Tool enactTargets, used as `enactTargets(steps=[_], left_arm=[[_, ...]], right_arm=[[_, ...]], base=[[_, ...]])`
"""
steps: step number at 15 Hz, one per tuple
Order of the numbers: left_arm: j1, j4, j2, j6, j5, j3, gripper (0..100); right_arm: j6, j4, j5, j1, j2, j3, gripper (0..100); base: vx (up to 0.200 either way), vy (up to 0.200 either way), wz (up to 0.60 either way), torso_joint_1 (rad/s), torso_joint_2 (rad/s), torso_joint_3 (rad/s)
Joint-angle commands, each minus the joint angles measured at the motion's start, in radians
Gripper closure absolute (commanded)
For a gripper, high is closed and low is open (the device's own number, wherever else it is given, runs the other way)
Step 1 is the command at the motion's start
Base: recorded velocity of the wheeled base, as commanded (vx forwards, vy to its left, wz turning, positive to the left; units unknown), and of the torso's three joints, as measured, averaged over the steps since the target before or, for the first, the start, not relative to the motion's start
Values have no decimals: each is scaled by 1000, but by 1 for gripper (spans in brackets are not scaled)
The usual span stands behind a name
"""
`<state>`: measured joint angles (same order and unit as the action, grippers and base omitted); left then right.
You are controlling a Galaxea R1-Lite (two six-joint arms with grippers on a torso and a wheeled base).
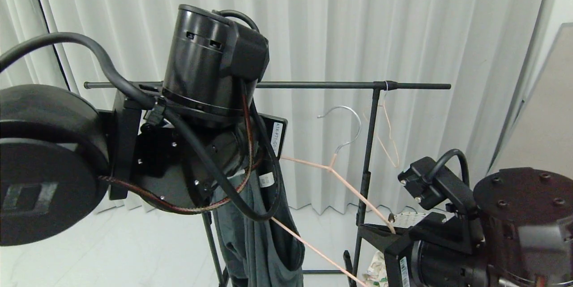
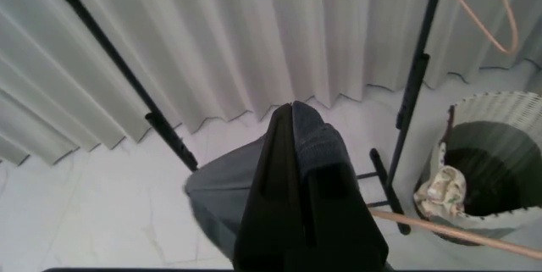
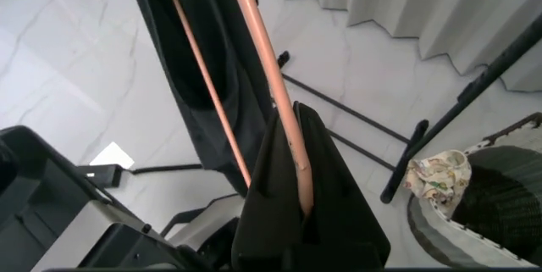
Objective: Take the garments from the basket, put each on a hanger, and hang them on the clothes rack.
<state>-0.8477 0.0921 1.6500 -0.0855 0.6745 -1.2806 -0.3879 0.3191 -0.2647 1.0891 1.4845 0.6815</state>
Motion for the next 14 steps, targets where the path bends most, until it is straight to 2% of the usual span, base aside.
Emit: enactTargets(steps=[1,4,8,11,14], left_arm=[[-33,0,-3,0,-1,0,100],[-67,0,-4,0,0,-3,100],[-88,0,-24,0,-1,-6,100],[-129,0,-26,-2,-1,-16,100],[-134,0,-50,-2,0,-6,100]], right_arm=[[-2,0,1,17,37,15,100],[-19,8,-1,46,97,66,100],[-94,21,-2,66,166,147,100],[-134,21,-5,69,206,204,100],[-183,21,-8,58,203,222,100]], base=[[0,0,0,0,0,0],[0,0,0,0,0,0],[0,0,0,0,0,0],[0,0,0,0,0,0],[0,0,0,0,0,0]])
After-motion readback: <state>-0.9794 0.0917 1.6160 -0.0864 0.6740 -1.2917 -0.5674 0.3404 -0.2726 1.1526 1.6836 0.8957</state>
